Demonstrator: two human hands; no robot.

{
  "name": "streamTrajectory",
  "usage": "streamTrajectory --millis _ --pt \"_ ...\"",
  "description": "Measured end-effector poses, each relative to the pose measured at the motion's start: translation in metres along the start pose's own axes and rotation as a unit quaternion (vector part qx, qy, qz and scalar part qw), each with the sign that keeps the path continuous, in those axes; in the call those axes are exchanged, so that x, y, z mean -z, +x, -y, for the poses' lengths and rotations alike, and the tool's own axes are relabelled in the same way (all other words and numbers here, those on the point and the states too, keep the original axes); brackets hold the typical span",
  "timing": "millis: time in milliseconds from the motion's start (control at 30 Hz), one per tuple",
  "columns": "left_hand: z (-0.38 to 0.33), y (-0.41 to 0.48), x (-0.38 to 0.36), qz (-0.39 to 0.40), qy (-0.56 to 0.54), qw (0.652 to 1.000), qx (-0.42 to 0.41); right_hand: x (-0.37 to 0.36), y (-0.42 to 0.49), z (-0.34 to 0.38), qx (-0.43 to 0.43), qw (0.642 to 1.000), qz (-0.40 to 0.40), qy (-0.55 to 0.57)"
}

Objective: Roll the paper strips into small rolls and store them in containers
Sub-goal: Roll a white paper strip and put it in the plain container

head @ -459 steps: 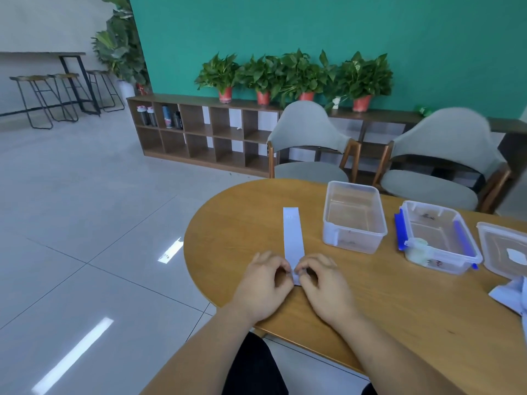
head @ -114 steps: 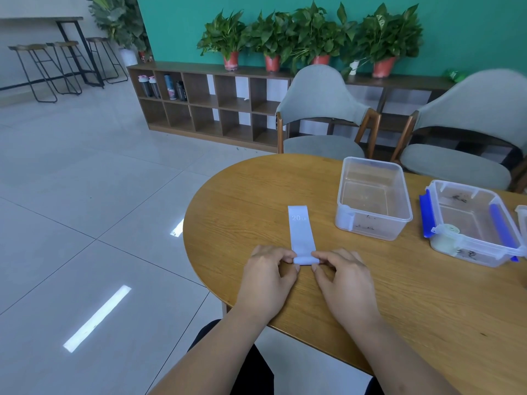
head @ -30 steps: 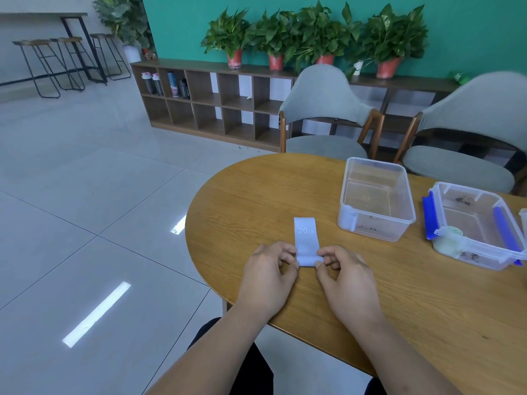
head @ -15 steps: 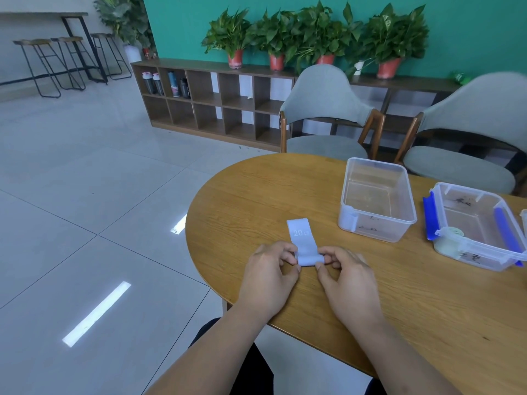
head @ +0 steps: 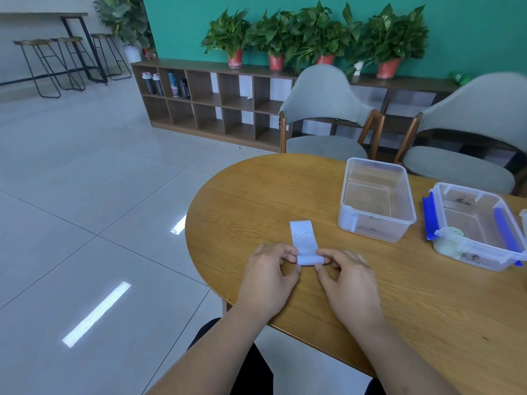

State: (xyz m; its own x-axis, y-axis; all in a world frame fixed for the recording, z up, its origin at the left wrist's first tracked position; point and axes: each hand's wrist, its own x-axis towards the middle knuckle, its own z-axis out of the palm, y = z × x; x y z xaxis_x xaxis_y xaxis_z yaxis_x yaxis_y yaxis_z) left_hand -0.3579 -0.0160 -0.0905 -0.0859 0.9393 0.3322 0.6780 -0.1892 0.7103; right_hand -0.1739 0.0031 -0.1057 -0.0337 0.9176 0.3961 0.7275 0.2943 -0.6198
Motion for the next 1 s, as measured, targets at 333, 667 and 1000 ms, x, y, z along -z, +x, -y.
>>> streamTrajectory --millis 333,667,1000 --pt "0.0004 0.0005 -0.0011 -0.001 -0.017 1.000 0.013 0.0001 -0.0005 0.0008 0.001 1.000 -0.009 -0.003" --pt "0.0012 0.0010 -0.0010 -0.004 -0.016 1.000 0.004 0.0022 -0.0003 0.0028 -0.009 1.000 0.000 0.019" --pt "0.0054 0.0014 -0.0040 -0.012 0.004 1.000 -0.020 -0.0008 -0.0005 -0.0007 0.005 1.000 -0.001 -0.009"
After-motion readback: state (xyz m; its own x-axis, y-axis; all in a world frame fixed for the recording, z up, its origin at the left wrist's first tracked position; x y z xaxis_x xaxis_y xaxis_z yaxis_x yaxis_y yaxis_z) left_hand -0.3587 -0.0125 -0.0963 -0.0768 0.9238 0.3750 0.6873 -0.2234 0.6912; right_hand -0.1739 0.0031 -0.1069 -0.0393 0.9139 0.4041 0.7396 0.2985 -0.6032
